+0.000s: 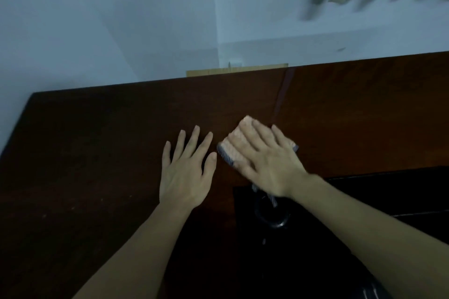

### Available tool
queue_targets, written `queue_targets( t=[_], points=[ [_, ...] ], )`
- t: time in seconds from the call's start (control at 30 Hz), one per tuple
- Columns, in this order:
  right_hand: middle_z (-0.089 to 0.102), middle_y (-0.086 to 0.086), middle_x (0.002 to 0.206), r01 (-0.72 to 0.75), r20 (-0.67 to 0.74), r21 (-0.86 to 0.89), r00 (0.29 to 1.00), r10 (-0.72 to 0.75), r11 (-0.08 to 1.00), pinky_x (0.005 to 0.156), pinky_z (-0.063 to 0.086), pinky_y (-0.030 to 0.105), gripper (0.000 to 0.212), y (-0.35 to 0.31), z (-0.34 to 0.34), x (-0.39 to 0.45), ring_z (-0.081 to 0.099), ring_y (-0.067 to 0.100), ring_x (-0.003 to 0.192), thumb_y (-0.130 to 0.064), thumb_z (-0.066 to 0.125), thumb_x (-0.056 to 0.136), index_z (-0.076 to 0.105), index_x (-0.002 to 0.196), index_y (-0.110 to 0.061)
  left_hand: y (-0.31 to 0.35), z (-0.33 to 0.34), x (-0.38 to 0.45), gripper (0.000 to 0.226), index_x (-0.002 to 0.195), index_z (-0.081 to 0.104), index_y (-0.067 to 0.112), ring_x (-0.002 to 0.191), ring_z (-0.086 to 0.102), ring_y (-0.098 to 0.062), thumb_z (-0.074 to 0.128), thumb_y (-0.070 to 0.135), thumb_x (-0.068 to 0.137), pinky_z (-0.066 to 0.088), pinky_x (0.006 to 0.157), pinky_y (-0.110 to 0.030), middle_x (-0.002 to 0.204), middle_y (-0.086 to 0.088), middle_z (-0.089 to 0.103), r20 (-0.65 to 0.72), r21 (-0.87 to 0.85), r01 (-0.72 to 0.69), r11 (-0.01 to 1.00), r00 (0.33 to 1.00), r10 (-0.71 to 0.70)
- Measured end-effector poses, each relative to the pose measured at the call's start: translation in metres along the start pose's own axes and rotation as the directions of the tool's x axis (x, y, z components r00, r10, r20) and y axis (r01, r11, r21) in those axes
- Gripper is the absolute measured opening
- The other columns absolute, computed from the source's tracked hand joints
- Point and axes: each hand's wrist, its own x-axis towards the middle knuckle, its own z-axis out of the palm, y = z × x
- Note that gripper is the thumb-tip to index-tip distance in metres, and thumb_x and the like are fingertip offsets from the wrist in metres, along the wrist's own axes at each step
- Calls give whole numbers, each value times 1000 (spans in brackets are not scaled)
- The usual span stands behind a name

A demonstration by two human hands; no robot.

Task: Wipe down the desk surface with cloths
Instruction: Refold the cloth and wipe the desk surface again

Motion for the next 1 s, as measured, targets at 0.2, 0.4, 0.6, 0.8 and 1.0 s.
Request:
queue_targets(
  t=[0.2,0.4,0.6,0.8,1.0],
  points=[
    [-20,1,169,-135,21,7,991,135,991,124,-8,53,67,30,-15,50,-19,25,155,-64,0,98,-14,159,-39,2,0,2,62,159,10,42,155,-12,-14,5,60,100,-7,126,-45,169,13,-5,9,18,10,1000,1000,-10],
    [-14,4,169,33,11,-1,999,-33,999,124,-4,54,72,8,8,-28,-12,27,156,-63,-4,96,-3,162,-33,2,0,2,64,159,5,44,154,-14,-13,7,64,98,-8,126,-45,168,13,-9,30,42,11,999,999,-12],
    [-26,-5,166,66,46,-5,997,-66,998,123,-13,48,68,20,7,-42,-27,19,152,-68,-5,93,-17,156,-44,3,0,2,65,159,3,43,155,-13,-15,6,64,97,-6,126,-46,168,12,-8,22,70,16,997,1000,-17],
    [-19,-2,169,-85,8,0,996,85,996,125,-8,51,71,44,-10,23,-18,23,155,-66,-4,94,-12,159,-41,4,1,4,63,159,5,44,155,-12,-14,8,62,99,-5,126,-46,168,12,-7,17,66,19,998,1000,-21],
    [-17,4,170,-29,4,5,1000,29,1000,124,-7,52,76,24,0,-11,-15,27,156,-64,-9,91,-9,161,-35,2,3,3,62,159,7,44,155,-11,-14,8,61,99,-4,126,-46,168,12,-5,9,58,17,998,1000,-18]
  ],
)
